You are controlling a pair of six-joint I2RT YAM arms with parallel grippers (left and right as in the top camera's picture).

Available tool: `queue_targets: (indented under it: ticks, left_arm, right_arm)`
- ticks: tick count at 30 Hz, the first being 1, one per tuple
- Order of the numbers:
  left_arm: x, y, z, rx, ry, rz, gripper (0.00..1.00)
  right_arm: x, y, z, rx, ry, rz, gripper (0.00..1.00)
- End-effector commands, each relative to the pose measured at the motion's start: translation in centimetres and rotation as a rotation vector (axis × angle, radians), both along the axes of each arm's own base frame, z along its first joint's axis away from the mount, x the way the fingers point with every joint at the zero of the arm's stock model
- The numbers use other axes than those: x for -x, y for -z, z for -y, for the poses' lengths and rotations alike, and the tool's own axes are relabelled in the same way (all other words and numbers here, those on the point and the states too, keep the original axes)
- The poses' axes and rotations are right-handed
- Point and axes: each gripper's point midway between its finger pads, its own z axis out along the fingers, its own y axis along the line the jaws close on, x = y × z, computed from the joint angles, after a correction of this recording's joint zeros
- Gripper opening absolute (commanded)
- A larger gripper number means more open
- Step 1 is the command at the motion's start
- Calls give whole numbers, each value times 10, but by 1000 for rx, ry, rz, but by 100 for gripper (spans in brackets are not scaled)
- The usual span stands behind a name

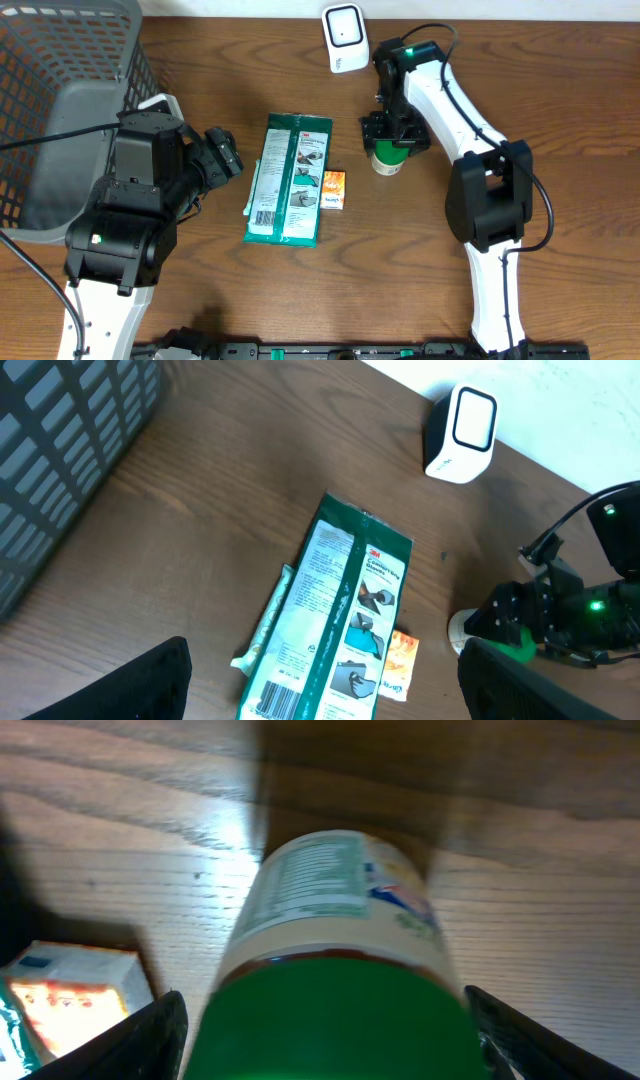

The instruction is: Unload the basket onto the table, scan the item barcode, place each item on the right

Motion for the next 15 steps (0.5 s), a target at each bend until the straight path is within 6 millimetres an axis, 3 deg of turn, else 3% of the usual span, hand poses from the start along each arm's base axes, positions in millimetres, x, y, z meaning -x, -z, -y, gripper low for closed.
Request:
queue_targets:
  ticks: [1, 9, 15]
  left_arm:
    - [-1, -7, -4, -21, -4, 19, 86]
    - [-1, -7, -4, -21, -4, 19, 86]
    - [-1, -7, -4, -21, -4, 19, 86]
  right_arm:
    - [4, 3, -13, 1, -11, -3, 82]
    - [4, 3, -14, 8, -17, 1, 73]
    - [4, 3, -14, 8, -17, 1, 61]
